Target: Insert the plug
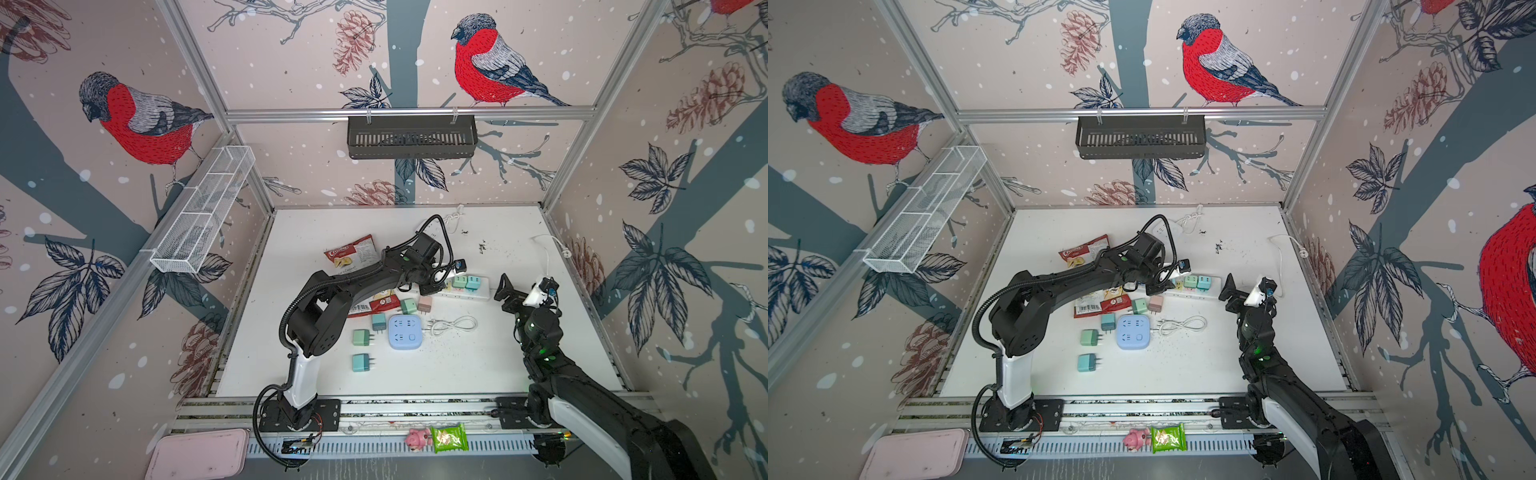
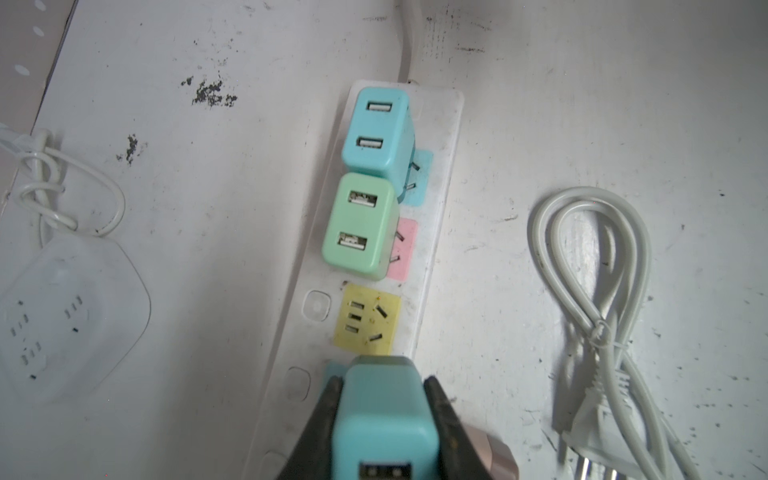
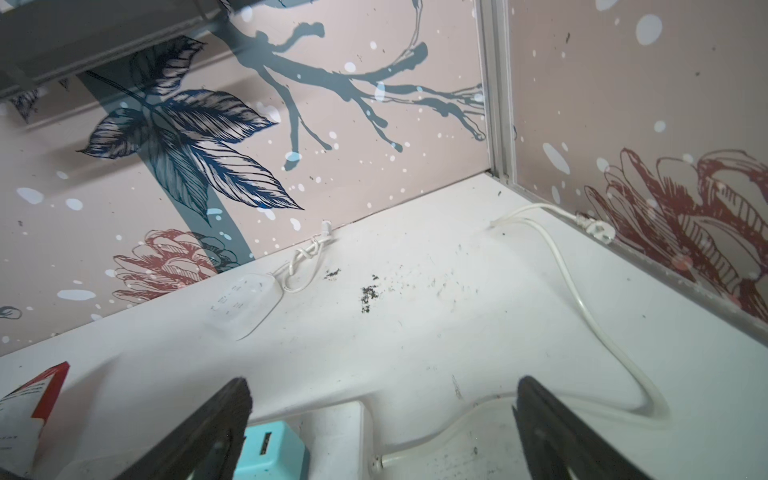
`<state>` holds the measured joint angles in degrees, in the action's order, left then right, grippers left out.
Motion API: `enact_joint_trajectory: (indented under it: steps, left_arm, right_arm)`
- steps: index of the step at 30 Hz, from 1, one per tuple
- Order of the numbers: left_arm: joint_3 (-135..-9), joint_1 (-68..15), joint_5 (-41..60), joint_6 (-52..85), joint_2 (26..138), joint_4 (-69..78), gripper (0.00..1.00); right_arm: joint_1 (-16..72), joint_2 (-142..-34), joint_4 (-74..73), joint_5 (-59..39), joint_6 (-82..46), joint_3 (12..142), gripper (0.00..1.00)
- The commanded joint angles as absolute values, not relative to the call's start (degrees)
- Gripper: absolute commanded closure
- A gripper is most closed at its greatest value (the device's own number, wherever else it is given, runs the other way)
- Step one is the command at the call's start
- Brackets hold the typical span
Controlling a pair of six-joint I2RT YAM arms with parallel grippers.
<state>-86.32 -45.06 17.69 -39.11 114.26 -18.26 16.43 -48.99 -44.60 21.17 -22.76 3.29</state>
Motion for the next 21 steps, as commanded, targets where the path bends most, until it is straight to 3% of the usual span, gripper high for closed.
enact_joint_trajectory:
  steps: [1,6,21]
  left_arm:
    - [-87.37,-44.74,20.54,-42.26,114.61,-17.04,1.0]
    - [-91.06,-44.12,21.14,-44.71,118.27,-20.59,1.0]
    - [-95.95,-42.91,25.29,-48.26,122.17,-25.58,1.0]
  right_arm:
    - [16.04,-52.29,-48.95,20.6,-26.06,3.62,0.0]
    - [15.98,-56.09,-48.96,20.22,-25.93,5.55,0.0]
    - [14.56,-53.88,-49.85,18.02,-26.54,3.67,0.0]
